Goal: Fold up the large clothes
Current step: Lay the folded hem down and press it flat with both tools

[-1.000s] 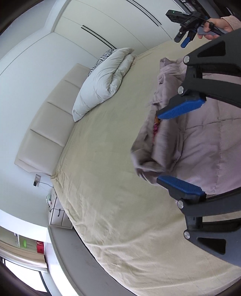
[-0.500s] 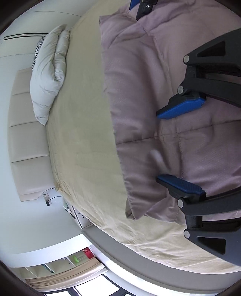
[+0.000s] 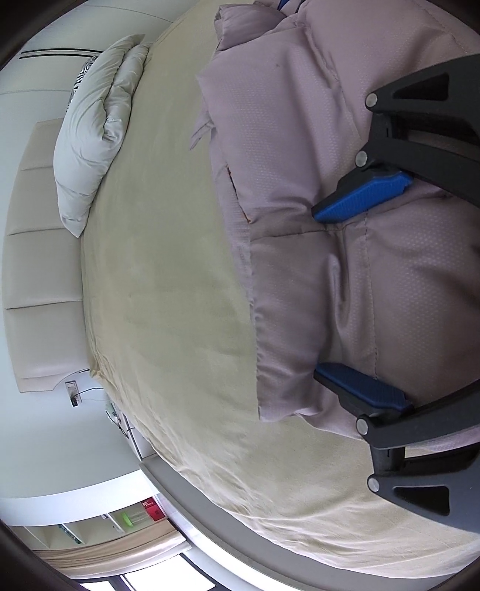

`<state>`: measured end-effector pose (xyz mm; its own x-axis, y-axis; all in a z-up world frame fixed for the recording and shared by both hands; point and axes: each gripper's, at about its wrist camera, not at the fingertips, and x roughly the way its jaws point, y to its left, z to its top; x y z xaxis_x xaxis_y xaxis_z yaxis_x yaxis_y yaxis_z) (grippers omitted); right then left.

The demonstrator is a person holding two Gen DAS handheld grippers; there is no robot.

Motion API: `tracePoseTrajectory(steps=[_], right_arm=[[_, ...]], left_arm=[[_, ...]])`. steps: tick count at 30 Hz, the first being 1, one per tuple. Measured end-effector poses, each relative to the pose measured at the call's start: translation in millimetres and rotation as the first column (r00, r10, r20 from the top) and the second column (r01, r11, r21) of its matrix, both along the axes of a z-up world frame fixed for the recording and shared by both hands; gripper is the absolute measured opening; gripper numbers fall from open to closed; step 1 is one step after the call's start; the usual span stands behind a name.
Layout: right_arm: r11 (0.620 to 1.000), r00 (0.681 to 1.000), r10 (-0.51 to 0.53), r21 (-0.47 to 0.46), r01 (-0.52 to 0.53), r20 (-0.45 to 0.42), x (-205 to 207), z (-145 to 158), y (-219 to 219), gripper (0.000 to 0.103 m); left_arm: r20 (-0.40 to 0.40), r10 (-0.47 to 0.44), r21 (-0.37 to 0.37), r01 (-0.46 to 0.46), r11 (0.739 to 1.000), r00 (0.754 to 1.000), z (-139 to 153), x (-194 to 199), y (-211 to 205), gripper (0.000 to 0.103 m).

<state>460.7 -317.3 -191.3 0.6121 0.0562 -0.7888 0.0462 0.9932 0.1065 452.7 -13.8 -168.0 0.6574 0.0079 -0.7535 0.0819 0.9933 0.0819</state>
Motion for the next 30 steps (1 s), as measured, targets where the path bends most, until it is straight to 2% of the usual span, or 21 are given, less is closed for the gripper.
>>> tracePoseTrajectory(steps=[6,14,18,20,22,25,27,28,30], right_arm=[[0.998,0.999,-0.022,0.058,0.021,0.030,2.5,-9.3,-8.7,0.103],[0.999,0.999,-0.020,0.043,0.018,0.034,-0.9,-10.6,-14.7,0.103],[1.000,0.999,-0.017,0.025,0.016,0.032,-3.1,-7.4,-12.1,0.103],[0.999,1.000,-0.004,0.039,0.003,0.021,-5.5,-3.1,-12.3,0.103],[0.998,1.000,0.014,0.069,-0.015,0.017,-11.7,8.7,-18.5,0.103],[0.999,0.987,-0.047,0.026,0.044,0.154,-40.1,39.0,-31.5,0.103],[0.995,0.977,-0.096,-0.011,0.100,0.191,-49.2,49.7,-41.1,0.103],[0.992,0.979,-0.118,-0.017,0.123,0.165,-46.9,48.8,-46.7,0.103],[0.991,0.990,-0.133,0.012,0.132,0.054,-34.6,33.2,-58.0,0.103]], left_arm=[[0.003,0.006,0.003,-0.006,1.000,1.000,-6.4,5.8,-2.1,0.082],[0.022,0.018,0.032,-0.018,0.999,1.000,-5.0,0.9,-5.5,0.082],[0.003,0.021,0.015,-0.021,1.000,1.000,5.5,-5.2,-1.6,0.081],[0.020,0.025,0.014,-0.026,1.000,0.999,14.5,-17.7,2.1,0.081],[0.063,0.023,0.050,-0.027,0.998,0.998,25.3,-34.4,-0.5,0.081],[0.113,-0.005,0.134,-0.010,0.991,0.994,34.3,-50.3,-8.9,0.081],[0.100,-0.005,0.135,-0.008,0.991,0.995,30.9,-48.0,-6.7,0.082],[0.082,0.002,0.118,-0.011,0.993,0.997,27.5,-44.4,-3.4,0.084],[0.059,0.019,0.084,-0.024,0.996,0.998,20.7,-38.1,3.6,0.088]])
